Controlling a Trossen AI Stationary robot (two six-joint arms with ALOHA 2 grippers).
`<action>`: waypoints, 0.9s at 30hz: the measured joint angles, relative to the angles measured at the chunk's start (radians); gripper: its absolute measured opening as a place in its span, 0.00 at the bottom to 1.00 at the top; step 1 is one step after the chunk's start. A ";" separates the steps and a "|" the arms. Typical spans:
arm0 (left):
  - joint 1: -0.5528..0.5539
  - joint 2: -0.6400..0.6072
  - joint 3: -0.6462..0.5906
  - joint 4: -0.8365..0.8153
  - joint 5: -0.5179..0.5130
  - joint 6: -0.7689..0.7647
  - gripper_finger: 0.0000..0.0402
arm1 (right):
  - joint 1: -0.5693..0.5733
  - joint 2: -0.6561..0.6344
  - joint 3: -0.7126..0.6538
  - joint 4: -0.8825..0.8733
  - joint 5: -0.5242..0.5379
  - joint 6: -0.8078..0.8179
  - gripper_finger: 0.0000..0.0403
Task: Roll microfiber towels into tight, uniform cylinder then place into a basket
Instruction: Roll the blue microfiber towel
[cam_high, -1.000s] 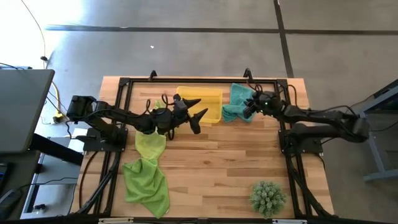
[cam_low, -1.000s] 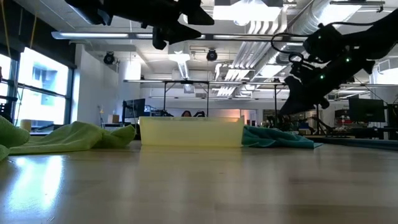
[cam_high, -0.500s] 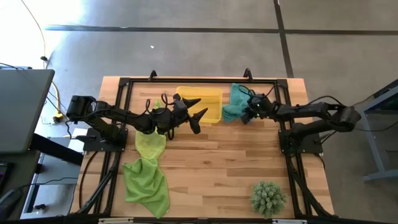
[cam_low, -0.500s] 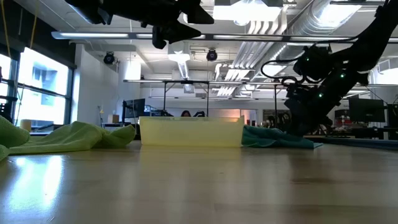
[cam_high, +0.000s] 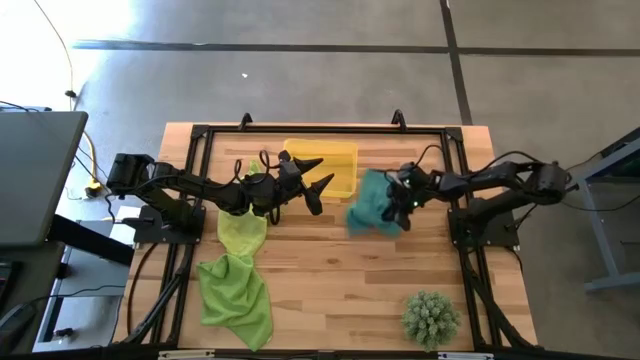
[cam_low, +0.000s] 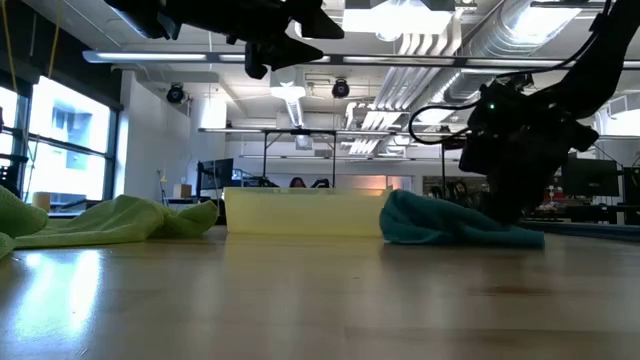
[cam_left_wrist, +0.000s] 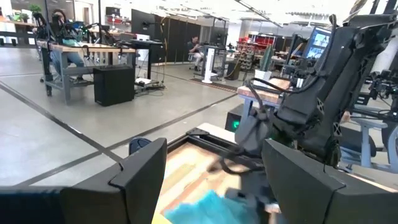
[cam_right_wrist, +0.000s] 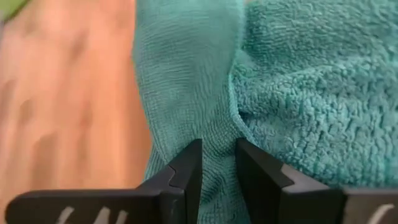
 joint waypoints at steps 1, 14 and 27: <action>0.000 0.000 0.000 0.000 0.000 0.000 0.63 | 0.022 0.000 0.000 -0.001 -0.027 -0.017 0.22; 0.000 0.000 0.000 -0.016 0.012 0.000 0.63 | 0.174 0.000 0.000 0.071 -0.126 -0.122 0.22; -0.002 0.000 0.000 -0.118 0.275 -0.045 0.63 | 0.208 -0.002 0.000 0.199 0.266 -0.128 0.22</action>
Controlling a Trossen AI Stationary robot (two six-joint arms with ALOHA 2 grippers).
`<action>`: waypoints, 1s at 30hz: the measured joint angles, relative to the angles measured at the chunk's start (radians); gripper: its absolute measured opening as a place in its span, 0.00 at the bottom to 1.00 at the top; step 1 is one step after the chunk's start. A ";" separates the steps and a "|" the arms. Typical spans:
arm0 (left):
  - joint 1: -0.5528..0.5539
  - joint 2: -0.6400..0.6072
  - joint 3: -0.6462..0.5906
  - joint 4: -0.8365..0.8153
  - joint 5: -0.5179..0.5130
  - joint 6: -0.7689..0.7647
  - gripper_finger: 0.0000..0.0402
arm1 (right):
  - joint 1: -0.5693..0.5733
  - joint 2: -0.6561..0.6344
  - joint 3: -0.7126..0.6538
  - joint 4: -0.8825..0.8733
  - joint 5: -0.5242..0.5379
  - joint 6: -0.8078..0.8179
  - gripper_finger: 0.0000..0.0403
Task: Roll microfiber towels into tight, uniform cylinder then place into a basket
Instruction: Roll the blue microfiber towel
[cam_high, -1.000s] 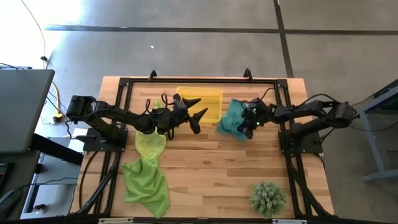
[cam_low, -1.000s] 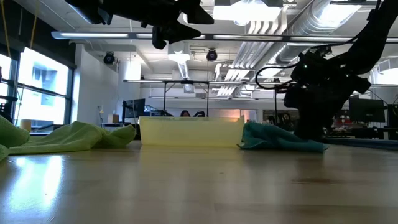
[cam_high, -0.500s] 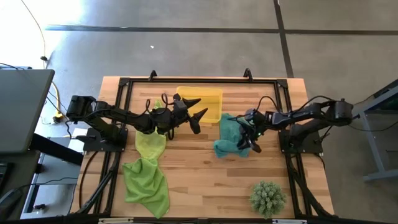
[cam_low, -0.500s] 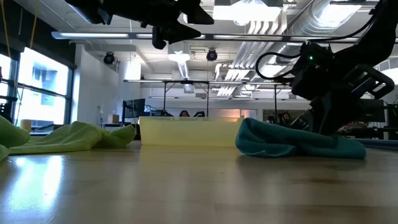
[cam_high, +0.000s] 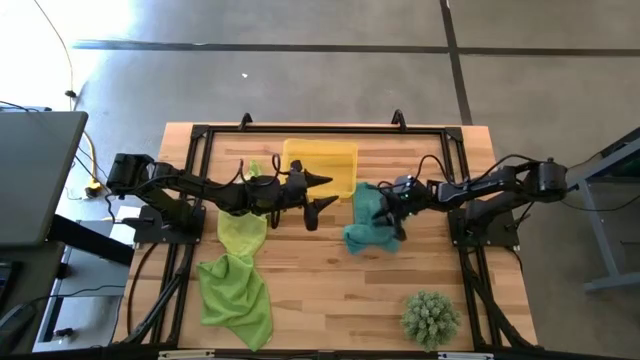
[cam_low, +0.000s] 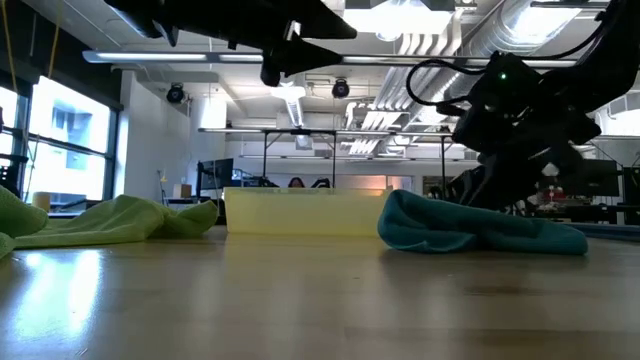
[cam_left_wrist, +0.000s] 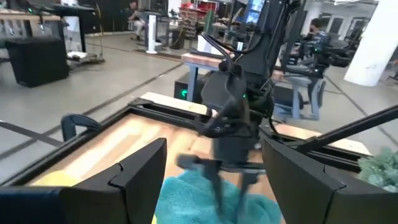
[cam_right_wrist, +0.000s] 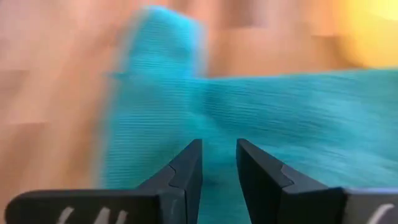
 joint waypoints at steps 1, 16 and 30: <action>0.000 0.000 0.000 -0.002 0.000 -0.005 0.63 | 0.000 0.000 0.000 -0.004 0.061 0.000 0.22; 0.008 0.000 0.000 0.002 -0.016 -0.009 0.63 | -0.001 -0.002 0.003 -0.115 0.214 -0.006 0.22; -0.008 0.000 0.000 -0.034 -0.008 -0.157 0.63 | 0.000 0.001 0.000 0.049 0.213 -0.014 0.22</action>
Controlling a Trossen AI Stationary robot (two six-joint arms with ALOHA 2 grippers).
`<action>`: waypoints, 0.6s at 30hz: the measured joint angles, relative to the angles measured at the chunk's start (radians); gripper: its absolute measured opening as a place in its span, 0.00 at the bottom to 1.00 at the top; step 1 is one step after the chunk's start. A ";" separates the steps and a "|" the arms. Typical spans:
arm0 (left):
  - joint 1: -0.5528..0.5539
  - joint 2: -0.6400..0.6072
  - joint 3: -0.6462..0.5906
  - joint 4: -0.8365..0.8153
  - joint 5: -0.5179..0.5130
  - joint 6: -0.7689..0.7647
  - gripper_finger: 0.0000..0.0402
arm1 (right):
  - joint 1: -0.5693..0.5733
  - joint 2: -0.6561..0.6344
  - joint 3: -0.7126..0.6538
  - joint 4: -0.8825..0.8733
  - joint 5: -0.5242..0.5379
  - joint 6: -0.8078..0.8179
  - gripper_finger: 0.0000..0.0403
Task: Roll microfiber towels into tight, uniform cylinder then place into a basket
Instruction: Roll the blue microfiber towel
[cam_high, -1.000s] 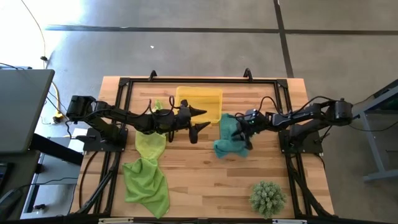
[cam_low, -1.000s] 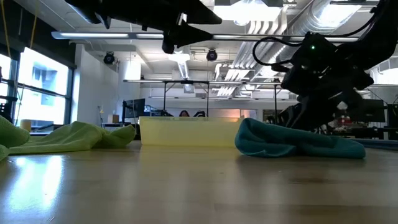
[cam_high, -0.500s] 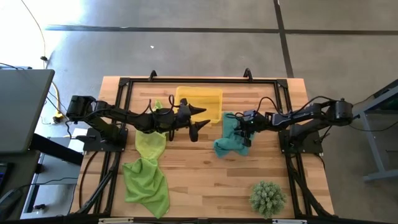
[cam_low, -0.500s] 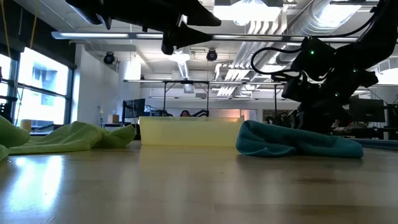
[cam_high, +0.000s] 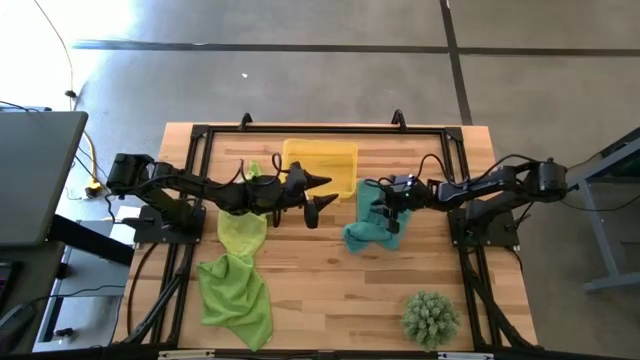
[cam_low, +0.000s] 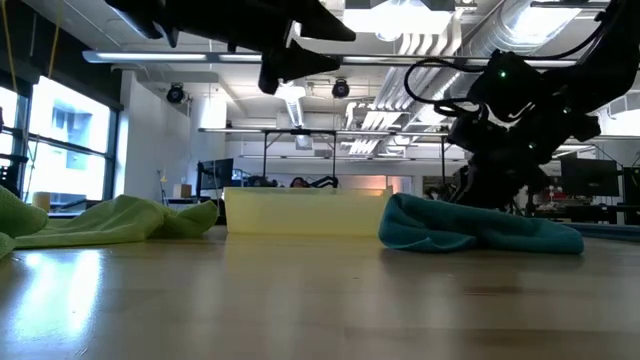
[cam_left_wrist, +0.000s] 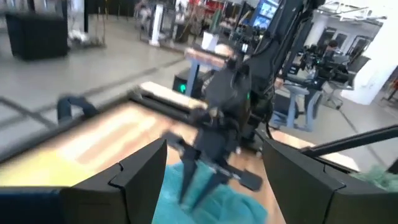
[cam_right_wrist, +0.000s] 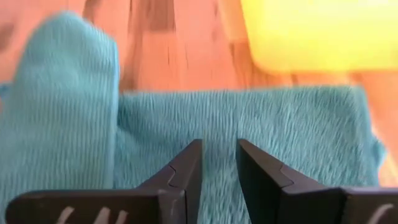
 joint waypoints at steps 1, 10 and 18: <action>-0.009 0.000 0.000 -0.017 0.000 -0.027 0.63 | 0.000 0.000 0.000 0.020 0.000 0.000 0.22; -0.132 0.000 0.000 -0.105 0.003 -0.088 0.63 | 0.001 -0.002 0.026 0.021 -0.004 0.043 0.22; -0.220 0.017 0.000 -0.107 -0.072 -0.088 0.63 | 0.001 -0.003 0.229 -0.639 0.131 0.109 0.22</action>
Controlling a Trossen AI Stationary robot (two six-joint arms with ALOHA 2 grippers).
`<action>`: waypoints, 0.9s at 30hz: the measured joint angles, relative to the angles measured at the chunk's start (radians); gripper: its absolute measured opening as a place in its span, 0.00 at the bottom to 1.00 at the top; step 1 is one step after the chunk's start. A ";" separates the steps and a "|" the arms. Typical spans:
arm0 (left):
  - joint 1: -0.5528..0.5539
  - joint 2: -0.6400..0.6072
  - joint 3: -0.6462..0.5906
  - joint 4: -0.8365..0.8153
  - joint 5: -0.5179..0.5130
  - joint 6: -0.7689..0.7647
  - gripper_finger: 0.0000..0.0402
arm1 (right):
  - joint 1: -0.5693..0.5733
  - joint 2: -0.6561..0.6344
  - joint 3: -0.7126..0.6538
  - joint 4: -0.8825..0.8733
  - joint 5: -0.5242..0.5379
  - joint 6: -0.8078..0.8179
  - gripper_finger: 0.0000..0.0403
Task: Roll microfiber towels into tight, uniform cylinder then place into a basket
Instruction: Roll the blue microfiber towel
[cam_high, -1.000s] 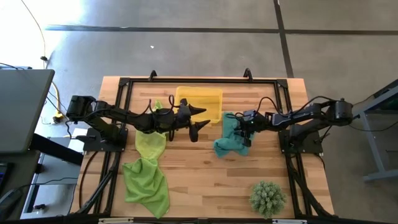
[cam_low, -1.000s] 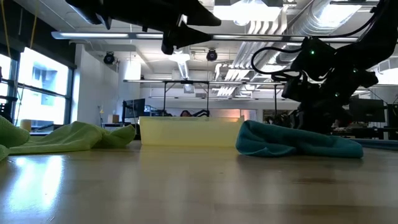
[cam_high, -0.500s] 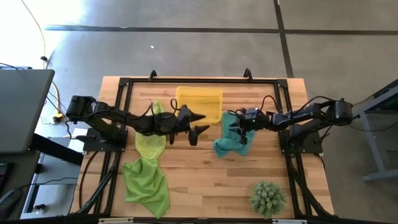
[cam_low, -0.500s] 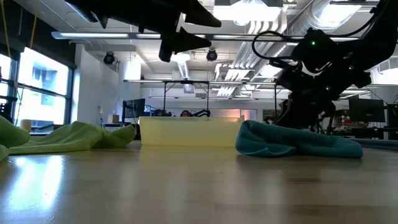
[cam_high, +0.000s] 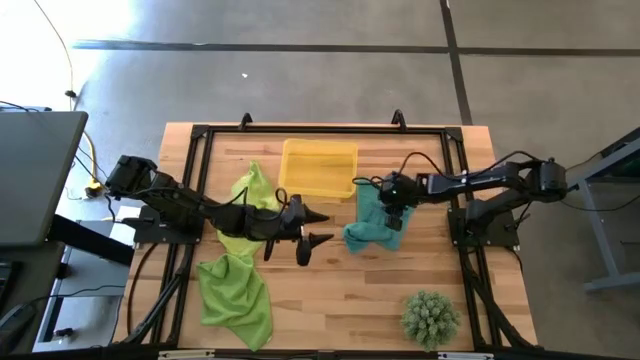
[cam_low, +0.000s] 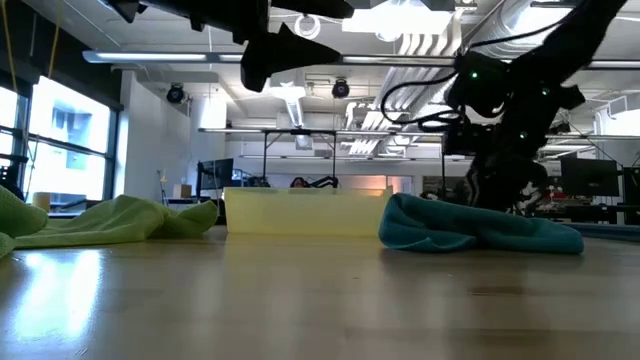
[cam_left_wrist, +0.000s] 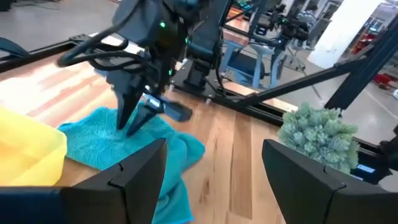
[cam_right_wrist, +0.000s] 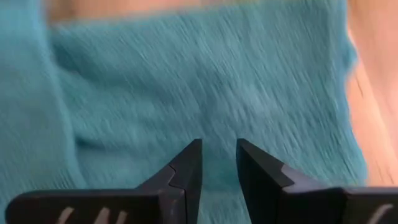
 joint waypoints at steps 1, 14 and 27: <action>-0.005 0.004 0.000 0.000 -0.010 0.000 0.63 | 0.000 0.000 0.019 -0.057 0.003 0.012 0.22; 0.013 0.068 -0.001 -0.009 -0.034 0.115 0.63 | 0.071 0.099 0.010 0.083 -0.161 0.045 0.22; 0.013 0.061 0.000 -0.006 -0.032 0.252 0.63 | 0.178 0.399 0.155 0.479 -0.141 0.276 0.22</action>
